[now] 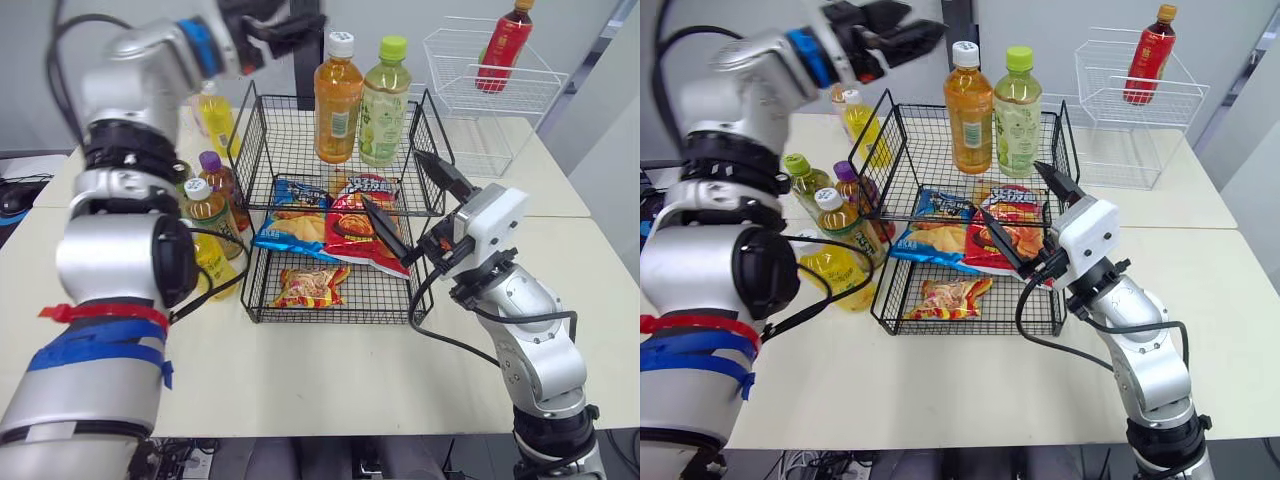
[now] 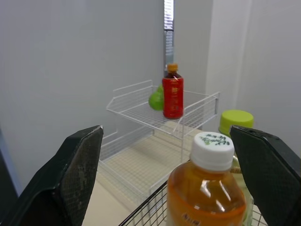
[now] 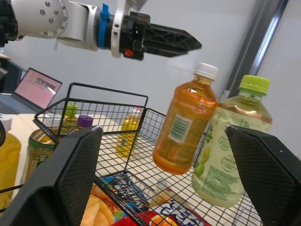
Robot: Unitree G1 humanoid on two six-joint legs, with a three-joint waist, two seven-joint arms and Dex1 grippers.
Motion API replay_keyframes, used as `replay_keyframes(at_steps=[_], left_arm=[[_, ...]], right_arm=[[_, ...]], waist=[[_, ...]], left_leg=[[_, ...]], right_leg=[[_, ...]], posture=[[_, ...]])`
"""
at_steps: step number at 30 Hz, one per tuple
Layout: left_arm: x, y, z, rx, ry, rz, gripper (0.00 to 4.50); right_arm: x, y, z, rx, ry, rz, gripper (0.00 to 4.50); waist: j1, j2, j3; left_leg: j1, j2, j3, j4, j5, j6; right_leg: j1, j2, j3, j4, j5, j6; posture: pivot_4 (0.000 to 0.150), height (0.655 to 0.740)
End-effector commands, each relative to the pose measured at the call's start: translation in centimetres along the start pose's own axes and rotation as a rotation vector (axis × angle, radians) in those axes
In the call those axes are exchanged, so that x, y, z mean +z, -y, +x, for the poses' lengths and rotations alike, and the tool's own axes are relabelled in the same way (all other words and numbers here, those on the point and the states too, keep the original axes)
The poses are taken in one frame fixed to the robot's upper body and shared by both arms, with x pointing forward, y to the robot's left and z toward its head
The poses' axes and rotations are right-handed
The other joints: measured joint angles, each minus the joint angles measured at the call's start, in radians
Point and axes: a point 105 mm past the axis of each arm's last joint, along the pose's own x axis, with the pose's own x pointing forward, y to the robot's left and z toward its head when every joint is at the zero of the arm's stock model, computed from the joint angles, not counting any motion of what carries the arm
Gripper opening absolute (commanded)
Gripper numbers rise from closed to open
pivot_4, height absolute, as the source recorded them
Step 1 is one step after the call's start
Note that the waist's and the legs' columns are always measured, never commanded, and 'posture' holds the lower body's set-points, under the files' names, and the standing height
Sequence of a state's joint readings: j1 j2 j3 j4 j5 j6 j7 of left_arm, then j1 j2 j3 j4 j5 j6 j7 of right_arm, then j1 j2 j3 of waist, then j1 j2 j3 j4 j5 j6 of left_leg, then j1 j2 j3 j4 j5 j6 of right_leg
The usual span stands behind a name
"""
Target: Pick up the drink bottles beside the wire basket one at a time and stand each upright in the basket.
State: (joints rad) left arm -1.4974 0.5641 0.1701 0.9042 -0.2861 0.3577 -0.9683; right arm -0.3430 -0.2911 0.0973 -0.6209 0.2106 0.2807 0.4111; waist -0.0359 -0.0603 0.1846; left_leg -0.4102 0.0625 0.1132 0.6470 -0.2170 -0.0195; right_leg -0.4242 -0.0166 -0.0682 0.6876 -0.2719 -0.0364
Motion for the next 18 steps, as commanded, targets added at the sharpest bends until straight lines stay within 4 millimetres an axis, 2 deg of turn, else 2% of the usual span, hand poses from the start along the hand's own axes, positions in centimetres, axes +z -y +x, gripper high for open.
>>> replay_keyframes(at_steps=[1,5,10,13,16,18], left_arm=[[3.4,-1.7,-4.7,0.111,0.109,0.052,4.45],[3.6,-3.0,-11.8,0.331,0.092,0.140,4.45],[2.4,-2.4,-19.2,0.563,0.043,0.152,4.45],[-0.5,-0.5,-24.5,0.684,-0.051,0.125,4.45],[-3.3,2.3,-28.1,0.757,-0.110,0.043,4.45],[-4.7,4.0,-29.6,0.795,-0.129,-0.010,4.45]], right_arm=[[1.4,-0.3,0.6,0.087,0.074,0.026,4.50],[1.3,-1.4,1.6,0.259,0.097,0.105,4.50],[1.0,-2.5,2.3,0.463,0.110,0.182,4.50],[0.9,-3.4,2.5,0.608,0.116,0.231,4.50],[0.6,-3.8,2.7,0.678,0.114,0.254,4.50],[0.5,-4.0,2.8,0.712,0.112,0.275,4.50]], waist=[[0.000,0.000,0.000],[-0.010,0.000,0.000],[0.006,-0.002,-0.001],[0.006,-0.002,-0.001],[0.005,-0.003,-0.002],[0.007,-0.004,-0.002]], left_leg=[[0.001,0.000,0.000,0.000,0.000,-0.001],[0.004,0.000,0.000,0.000,0.001,-0.002],[0.008,0.000,0.001,0.000,0.001,-0.002],[0.010,0.000,0.001,0.000,0.001,-0.002],[0.011,0.001,0.001,0.000,0.001,-0.001],[0.011,0.001,0.000,0.000,-0.001,0.001]], right_leg=[[0.000,0.000,0.001,0.002,0.000,0.000],[0.001,0.000,0.002,0.005,0.000,0.000],[0.004,-0.001,0.002,0.009,-0.002,-0.003],[0.006,-0.001,0.002,0.009,-0.002,-0.003],[0.006,-0.001,0.001,0.009,-0.002,-0.003],[0.007,-0.001,0.000,0.010,-0.002,-0.003]], posture=[[0.150,0.7400],[0.150,0.7400],[0.150,0.7400],[0.150,0.7400],[0.150,0.7400],[0.150,0.7400]])
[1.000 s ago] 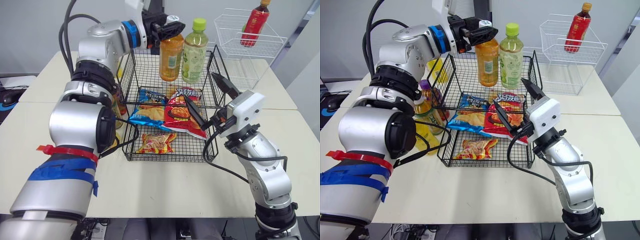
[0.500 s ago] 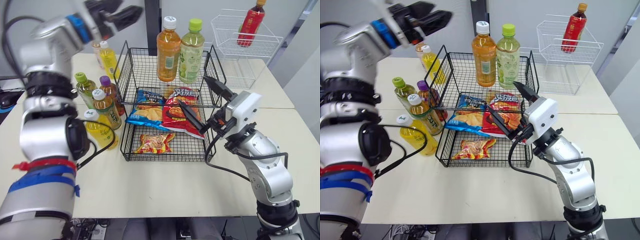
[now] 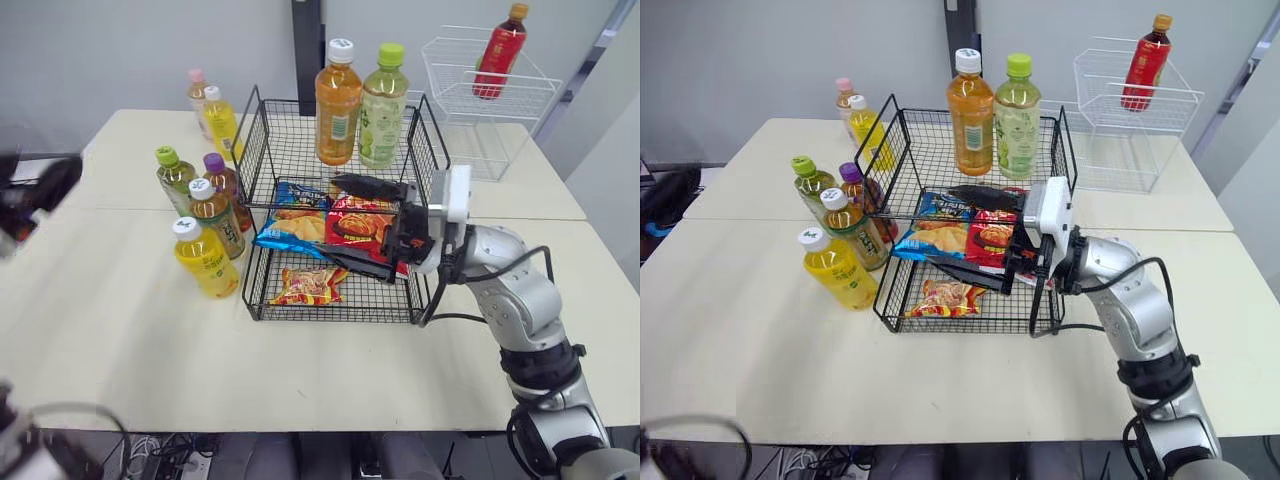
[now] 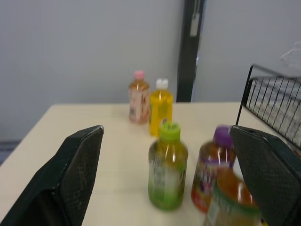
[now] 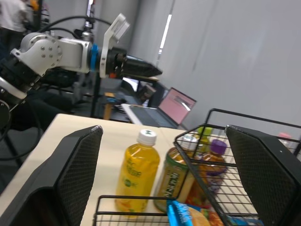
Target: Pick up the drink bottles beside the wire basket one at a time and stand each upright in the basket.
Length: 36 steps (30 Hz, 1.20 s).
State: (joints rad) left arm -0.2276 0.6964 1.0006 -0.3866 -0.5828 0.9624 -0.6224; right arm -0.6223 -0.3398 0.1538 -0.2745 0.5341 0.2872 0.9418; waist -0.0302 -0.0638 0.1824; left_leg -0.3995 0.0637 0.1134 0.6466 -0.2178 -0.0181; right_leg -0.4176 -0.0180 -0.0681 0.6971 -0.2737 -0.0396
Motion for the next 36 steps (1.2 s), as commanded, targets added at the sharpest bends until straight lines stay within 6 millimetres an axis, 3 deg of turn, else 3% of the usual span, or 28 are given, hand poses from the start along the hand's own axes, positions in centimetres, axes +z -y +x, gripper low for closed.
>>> replay_keyframes(at_steps=[1,4,7,10,15,20,24,27,32,36], left_arm=[[0.1,1.2,-3.4,0.027,0.027,-0.003,4.45],[-2.3,1.9,-6.5,0.059,-0.041,-0.051,4.45],[-3.3,2.8,-8.7,0.061,-0.083,-0.083,4.45],[-3.4,3.1,-9.5,0.058,-0.100,-0.098,4.45],[-3.1,3.1,-8.4,0.054,-0.088,-0.100,4.45],[-2.1,1.8,-4.0,0.075,-0.038,-0.039,4.45],[-1.5,1.7,1.4,0.032,-0.033,0.012,4.45],[-1.7,2.1,4.2,0.003,-0.041,0.036,4.45],[-2.6,2.3,10.6,-0.017,-0.037,0.080,4.45],[-3.0,2.7,14.3,-0.039,-0.029,0.104,4.45]], right_arm=[[0.6,-0.5,0.5,0.078,0.034,0.010,4.50],[0.4,-0.6,0.9,0.103,0.047,0.018,4.50],[0.4,-0.8,1.1,0.113,0.059,0.022,4.50],[0.3,-1.0,1.2,0.117,0.061,0.024,4.50],[0.2,-0.9,1.0,0.092,0.049,0.011,4.50],[0.4,-0.9,0.8,0.040,0.045,-0.011,4.50],[0.5,-0.7,0.7,-0.023,0.033,-0.038,4.50],[0.6,-0.7,0.6,-0.053,0.026,-0.047,4.50],[0.8,-0.5,0.2,-0.112,0.003,-0.081,4.50],[1.0,-0.5,-0.1,-0.144,-0.012,-0.092,4.50]], waist=[[0.005,-0.001,-0.001],[0.008,-0.002,-0.001],[0.004,-0.002,-0.001],[0.009,-0.002,-0.001],[0.013,0.000,-0.001],[0.029,0.000,-0.001],[0.035,0.000,-0.001],[0.033,0.000,-0.001],[0.031,0.000,0.000],[0.029,0.000,0.000]], left_leg=[[0.001,0.000,0.000,0.000,0.000,0.000],[0.003,0.000,-0.003,0.000,0.000,0.000],[0.006,0.000,-0.003,0.000,0.000,0.000],[0.006,0.000,-0.004,0.000,0.000,0.000],[0.007,0.000,-0.004,-0.001,0.000,0.000],[0.006,0.000,-0.005,-0.001,0.000,0.000],[0.006,0.000,-0.004,-0.002,0.000,0.000],[0.004,0.000,-0.004,-0.003,0.000,0.000],[0.000,0.000,-0.004,-0.004,0.000,0.001],[-0.001,0.000,-0.003,-0.004,0.000,0.001]], right_leg=[[0.001,0.000,0.000,0.000,0.000,0.000],[0.004,0.000,-0.003,0.000,-0.001,-0.002],[0.008,0.000,-0.002,-0.001,-0.001,-0.002],[0.008,0.000,-0.004,-0.001,-0.002,-0.003],[0.008,0.000,-0.003,-0.001,-0.002,-0.004],[0.008,0.000,-0.004,-0.001,-0.003,-0.005],[0.007,0.000,-0.004,-0.002,-0.003,-0.005],[0.007,0.000,-0.004,-0.005,-0.003,-0.004],[0.005,0.000,-0.006,-0.010,-0.002,-0.003],[0.005,0.000,-0.006,-0.010,-0.002,-0.002]], posture=[[0.150,0.7400],[0.150,0.7400],[0.150,0.7400],[0.150,0.7400],[0.150,0.7400],[0.150,0.7400],[0.150,0.7400],[0.150,0.7400],[0.150,0.7400],[0.150,0.7400]])
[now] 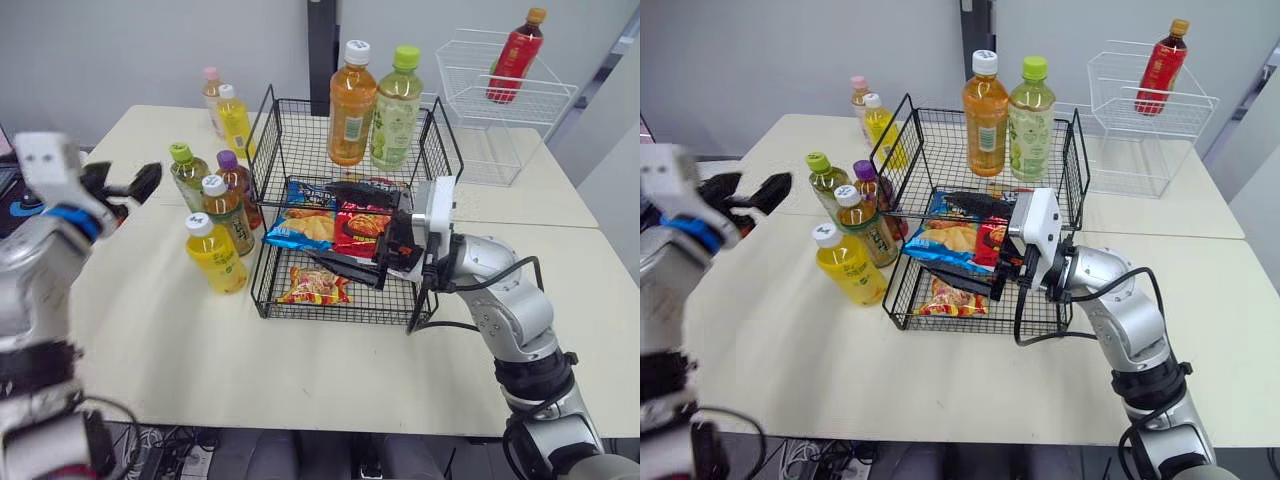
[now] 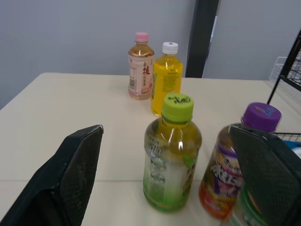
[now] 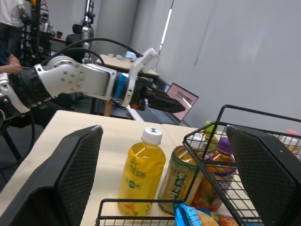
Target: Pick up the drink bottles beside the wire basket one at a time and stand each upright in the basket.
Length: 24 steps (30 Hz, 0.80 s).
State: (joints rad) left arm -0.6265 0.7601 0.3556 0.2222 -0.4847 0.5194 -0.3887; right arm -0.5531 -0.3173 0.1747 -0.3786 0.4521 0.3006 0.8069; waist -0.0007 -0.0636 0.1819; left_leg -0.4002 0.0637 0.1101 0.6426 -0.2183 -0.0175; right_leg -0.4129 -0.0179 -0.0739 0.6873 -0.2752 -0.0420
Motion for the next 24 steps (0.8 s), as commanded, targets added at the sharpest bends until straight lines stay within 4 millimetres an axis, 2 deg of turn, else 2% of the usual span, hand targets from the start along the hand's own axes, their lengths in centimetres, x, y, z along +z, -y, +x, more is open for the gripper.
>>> replay_keyframes(at_steps=[1,9,20,24], left_arm=[[0.4,0.3,2.3,-0.024,0.028,0.049,4.45],[-0.1,1.1,6.1,-0.048,0.013,0.050,4.45],[-0.9,2.3,7.7,-0.072,-0.013,0.077,4.45],[-0.8,2.3,7.9,-0.051,-0.010,0.084,3.58]], right_arm=[[1.2,0.1,-0.4,-0.035,0.014,-0.050,4.50],[1.4,0.2,-0.8,-0.079,-0.010,-0.070,4.50],[1.7,0.3,-1.1,-0.106,-0.024,-0.084,4.50],[1.7,0.3,-1.1,-0.110,-0.024,-0.084,4.50]], waist=[[-0.002,0.000,0.000],[-0.002,0.000,0.000],[-0.004,0.000,0.000],[-0.004,-0.001,0.000]], left_leg=[[0.000,0.000,0.000,0.000,0.000,0.000],[-0.001,0.000,0.000,0.000,0.000,0.000],[-0.002,0.000,0.001,0.000,0.000,0.000],[-0.002,0.000,0.001,0.001,0.000,0.000]], right_leg=[[0.000,0.000,0.000,0.000,0.000,0.000],[-0.002,0.000,-0.001,0.000,0.000,0.000],[-0.002,0.000,-0.001,0.000,0.000,0.000],[-0.002,0.000,-0.001,0.000,0.000,0.000]], posture=[[0.150,0.7400],[0.150,0.7400],[0.150,0.7400],[0.150,0.7400]])
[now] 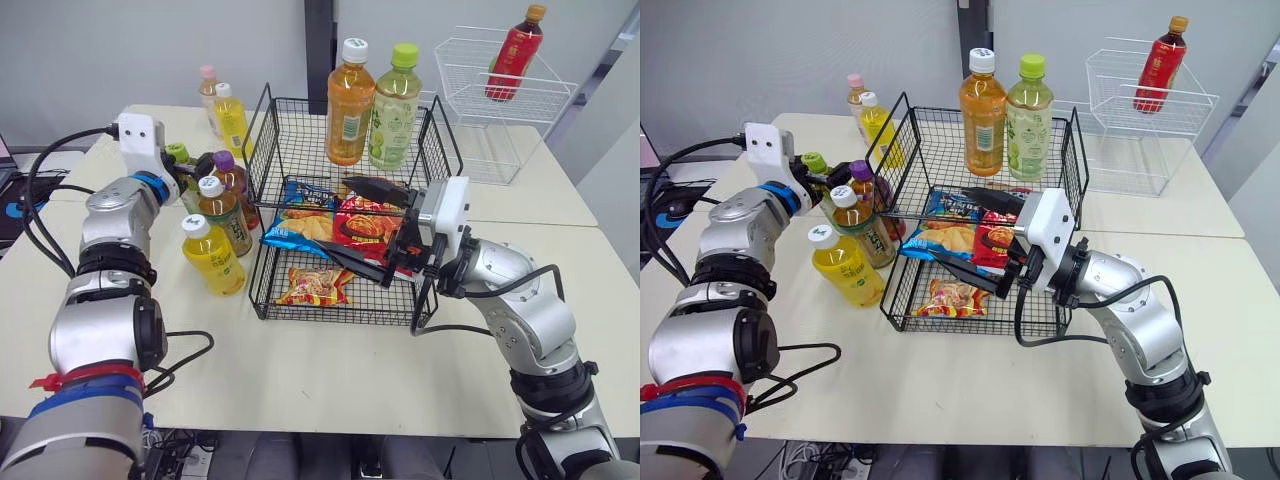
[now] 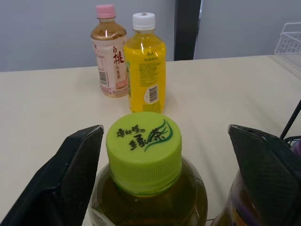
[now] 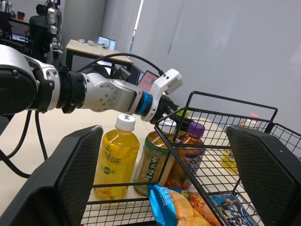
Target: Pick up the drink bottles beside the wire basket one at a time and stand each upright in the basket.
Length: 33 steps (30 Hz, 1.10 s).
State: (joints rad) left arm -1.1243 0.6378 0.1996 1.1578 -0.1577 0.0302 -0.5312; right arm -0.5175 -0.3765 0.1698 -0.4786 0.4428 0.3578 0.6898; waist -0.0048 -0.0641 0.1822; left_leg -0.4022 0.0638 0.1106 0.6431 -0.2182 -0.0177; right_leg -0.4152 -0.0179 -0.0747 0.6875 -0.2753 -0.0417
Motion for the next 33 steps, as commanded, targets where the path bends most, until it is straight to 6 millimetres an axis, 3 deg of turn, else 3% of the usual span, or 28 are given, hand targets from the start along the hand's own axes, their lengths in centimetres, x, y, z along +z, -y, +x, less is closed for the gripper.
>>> replay_keyframes(at_steps=[1,7,12,16,20,22,24,28,33], left_arm=[[2.4,-0.1,0.3,0.017,0.063,0.032,3.24],[2.0,-0.7,0.2,0.048,0.042,0.028,1.36],[2.5,-1.7,-0.5,0.066,0.067,0.023,1.35],[4.5,-3.1,-1.7,0.062,0.143,0.034,1.35],[9.8,-4.5,-4.0,0.034,0.272,0.069,1.35],[13.6,-4.4,-5.6,-0.020,0.342,0.094,1.35],[16.0,-4.0,-6.7,-0.064,0.379,0.106,1.35],[22.3,-1.0,-9.9,-0.247,0.474,0.142,1.35],[27.3,4.1,-12.2,-0.474,0.547,0.138,1.35]], right_arm=[[1.4,0.1,-0.3,-0.016,0.036,-0.044,4.50],[1.4,0.1,-0.3,-0.021,0.038,-0.043,4.50],[1.3,0.2,-0.2,-0.022,0.038,-0.041,4.50],[1.4,0.4,-0.2,-0.037,0.048,-0.044,4.50],[2.0,0.9,-0.5,-0.069,0.078,-0.045,4.50],[2.2,1.4,-0.8,-0.106,0.089,-0.067,4.50],[2.3,1.8,-1.0,-0.134,0.095,-0.084,4.50],[2.4,2.3,-1.8,-0.199,0.105,-0.122,4.50],[2.2,2.3,-2.9,-0.260,0.100,-0.146,4.50]], waist=[[0.000,0.000,0.000],[0.000,0.000,0.000],[0.000,0.000,0.000],[-0.012,0.000,0.000],[-0.022,-0.003,0.001],[-0.022,-0.003,0.002],[-0.021,-0.004,0.002],[-0.014,-0.004,0.002],[-0.003,-0.004,0.002]], left_leg=[[0.000,0.000,0.000,0.000,0.000,0.000],[0.000,0.000,0.000,0.000,0.000,0.000],[0.000,0.000,0.000,0.000,0.000,0.000],[0.000,0.000,0.000,0.000,0.000,0.000],[-0.008,0.001,-0.001,0.002,0.002,-0.004],[-0.011,0.000,-0.001,0.002,0.003,-0.005],[-0.013,0.000,-0.002,0.003,0.003,-0.005],[-0.014,-0.001,-0.003,0.002,0.003,-0.005],[-0.013,-0.001,-0.004,0.003,0.003,-0.005]], right_leg=[[0.000,0.000,0.000,0.000,0.000,0.000],[0.000,0.000,0.000,0.000,0.000,0.000],[0.000,0.000,0.000,0.000,0.000,0.000],[-0.001,0.000,0.000,0.000,0.000,0.000],[-0.008,0.000,-0.001,0.003,0.000,0.000],[-0.010,0.000,-0.001,0.003,0.000,-0.001],[-0.011,0.000,-0.002,0.002,0.002,-0.004],[-0.011,0.000,-0.002,-0.001,0.002,-0.003],[-0.009,0.000,-0.003,-0.001,0.000,0.001]], posture=[[0.150,0.7400],[0.150,0.7400],[0.150,0.7400],[0.150,0.7400],[0.150,0.7400],[0.150,0.7400],[0.150,0.7400],[0.150,0.7400],[0.150,0.7400]])
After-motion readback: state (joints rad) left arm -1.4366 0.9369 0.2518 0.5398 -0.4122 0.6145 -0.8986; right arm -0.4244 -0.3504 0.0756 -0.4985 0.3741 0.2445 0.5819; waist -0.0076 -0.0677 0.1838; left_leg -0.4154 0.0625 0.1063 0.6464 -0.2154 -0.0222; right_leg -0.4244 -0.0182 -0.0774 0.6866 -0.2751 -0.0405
